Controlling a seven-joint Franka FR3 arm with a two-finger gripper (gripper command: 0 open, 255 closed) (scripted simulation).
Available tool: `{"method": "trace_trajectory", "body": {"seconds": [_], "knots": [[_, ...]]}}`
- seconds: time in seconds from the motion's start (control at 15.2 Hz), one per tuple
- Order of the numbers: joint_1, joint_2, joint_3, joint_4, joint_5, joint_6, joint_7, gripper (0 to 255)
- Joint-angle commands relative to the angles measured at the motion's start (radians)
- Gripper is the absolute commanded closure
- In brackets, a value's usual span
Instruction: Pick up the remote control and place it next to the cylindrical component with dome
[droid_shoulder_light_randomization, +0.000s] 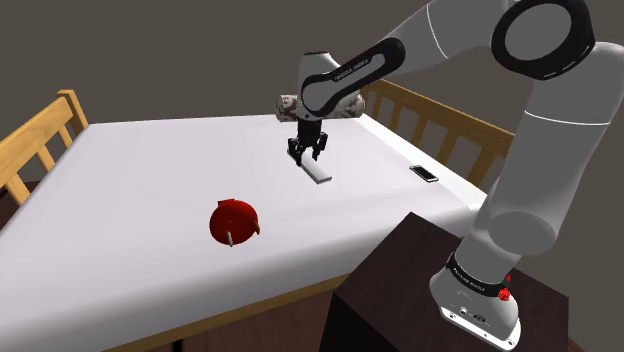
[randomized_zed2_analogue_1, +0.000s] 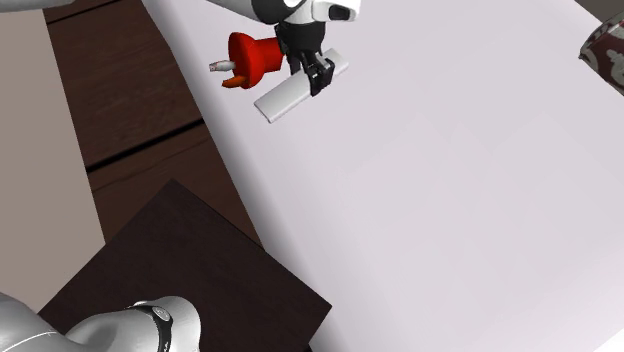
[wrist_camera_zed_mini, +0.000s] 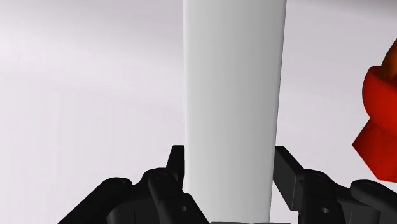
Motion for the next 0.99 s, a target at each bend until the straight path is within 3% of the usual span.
{"method": "trace_trajectory", "body": {"seconds": [0.0, 0.33, 0.92], "knots": [[0.026, 0.014, 0.019, 0.017, -0.003, -0.003, 0.048, 255], [0.094, 0.057, 0.065, 0.077, -0.015, -0.023, 0.168, 255], [0.096, 0.125, 0.062, 0.036, -0.024, 0.084, 0.175, 255]]}}
